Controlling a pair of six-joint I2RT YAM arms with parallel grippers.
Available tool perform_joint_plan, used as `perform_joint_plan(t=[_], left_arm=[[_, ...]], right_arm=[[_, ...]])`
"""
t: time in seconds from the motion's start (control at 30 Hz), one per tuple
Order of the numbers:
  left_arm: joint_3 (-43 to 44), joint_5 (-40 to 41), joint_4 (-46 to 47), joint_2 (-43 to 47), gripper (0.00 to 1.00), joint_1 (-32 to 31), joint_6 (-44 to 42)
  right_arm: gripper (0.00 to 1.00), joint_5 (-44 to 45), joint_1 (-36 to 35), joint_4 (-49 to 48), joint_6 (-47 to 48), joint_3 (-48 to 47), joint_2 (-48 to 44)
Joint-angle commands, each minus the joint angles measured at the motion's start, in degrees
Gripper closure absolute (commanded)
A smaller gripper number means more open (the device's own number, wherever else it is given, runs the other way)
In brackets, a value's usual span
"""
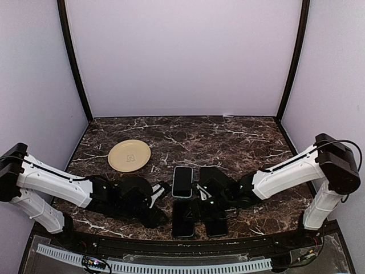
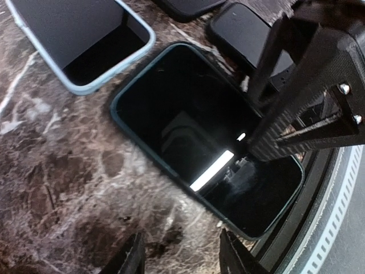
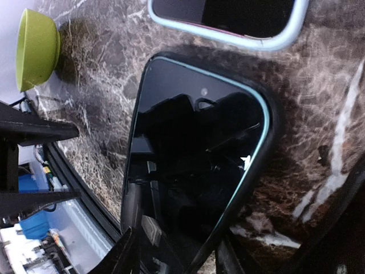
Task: Put the phone into the phone case
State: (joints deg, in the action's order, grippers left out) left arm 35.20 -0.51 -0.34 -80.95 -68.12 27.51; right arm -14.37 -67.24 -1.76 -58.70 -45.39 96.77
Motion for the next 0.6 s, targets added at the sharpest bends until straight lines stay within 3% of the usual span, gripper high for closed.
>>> perform_joint_plan(t=[0.0, 0.13, 0.4, 0.57], left_arm=[[2.53, -2.38, -0.73, -0.79, 0.54, -0.9, -2.26], [2.87, -2.66, -0.84, -1.45, 0.54, -1.42, -2.65], [3.71, -2.7, -0.87, -2.83, 0.54, -1.91, -2.96], [3.34, -1.27, -1.46, -1.91, 0.54, -1.89, -3.11]], right_arm=[[0.55, 9.8, -2.62, 18.99, 5.27, -8.11, 0.74], [0.6, 14.11, -6.45, 28.94, 5.53, -13.28, 2.87], [0.78, 14.19, -10.6, 32.03, 3.21, -15.88, 7.95], [0.81, 15.95, -13.75, 39.5, 4.75, -19.24, 15.98]])
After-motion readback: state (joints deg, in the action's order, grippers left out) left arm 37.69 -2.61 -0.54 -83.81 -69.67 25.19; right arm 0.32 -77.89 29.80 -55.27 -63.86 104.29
